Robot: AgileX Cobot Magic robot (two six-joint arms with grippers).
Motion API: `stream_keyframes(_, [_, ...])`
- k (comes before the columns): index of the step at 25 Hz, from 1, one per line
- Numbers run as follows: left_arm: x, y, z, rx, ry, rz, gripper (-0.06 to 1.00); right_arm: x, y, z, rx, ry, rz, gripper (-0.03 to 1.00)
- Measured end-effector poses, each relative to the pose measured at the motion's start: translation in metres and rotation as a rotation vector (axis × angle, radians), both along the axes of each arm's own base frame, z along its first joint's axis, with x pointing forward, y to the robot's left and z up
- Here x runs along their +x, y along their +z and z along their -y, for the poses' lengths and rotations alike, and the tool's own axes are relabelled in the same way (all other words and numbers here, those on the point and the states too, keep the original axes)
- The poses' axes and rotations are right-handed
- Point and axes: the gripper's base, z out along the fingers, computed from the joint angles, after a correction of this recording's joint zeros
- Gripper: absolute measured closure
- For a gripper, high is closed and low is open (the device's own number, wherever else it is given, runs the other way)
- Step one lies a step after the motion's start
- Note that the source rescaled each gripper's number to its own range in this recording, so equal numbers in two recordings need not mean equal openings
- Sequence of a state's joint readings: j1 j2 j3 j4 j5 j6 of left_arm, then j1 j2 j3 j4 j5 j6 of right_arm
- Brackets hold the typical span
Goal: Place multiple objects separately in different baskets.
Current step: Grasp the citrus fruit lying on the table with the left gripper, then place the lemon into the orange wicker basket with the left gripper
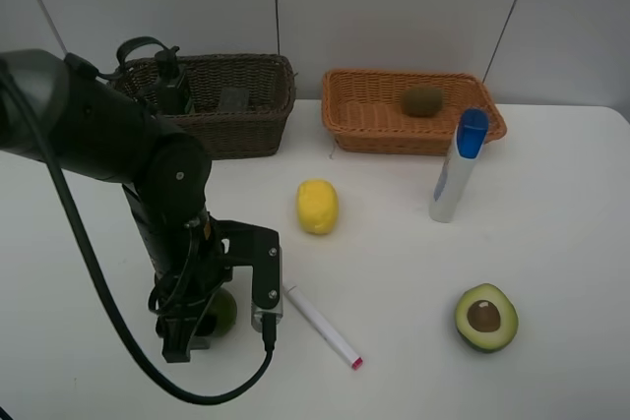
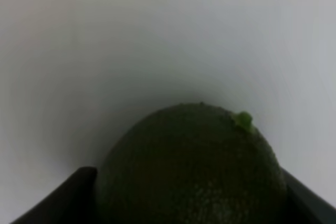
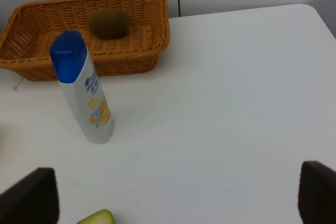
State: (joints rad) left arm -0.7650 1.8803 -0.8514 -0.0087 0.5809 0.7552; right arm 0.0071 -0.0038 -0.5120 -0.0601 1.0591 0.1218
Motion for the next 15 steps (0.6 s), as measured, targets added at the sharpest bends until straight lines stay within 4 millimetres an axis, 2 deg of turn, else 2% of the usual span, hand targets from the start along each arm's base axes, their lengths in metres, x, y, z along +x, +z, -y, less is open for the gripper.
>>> stream_keyframes(5, [-0.001, 0.0, -0.002, 0.019, 0.011, -0.01, 0.37, 0.0, 0.0, 0.0, 0.0, 0.0, 0.0, -0.03])
stream_keyframes(8, [0.0, 0.01, -0.001, 0.022, 0.022, -0.007, 0.37, 0.0, 0.0, 0.0, 0.0, 0.0, 0.0, -0.03])
stream_keyframes(11, [0.009, 0.043, 0.008, -0.016, 0.076, 0.034, 0.37, 0.0, 0.0, 0.0, 0.0, 0.0, 0.0, -0.03])
stream_keyframes(15, [0.025, 0.108, 0.022, -0.099, 0.178, 0.112, 0.37, 0.0, 0.0, 0.0, 0.0, 0.0, 0.0, -0.03])
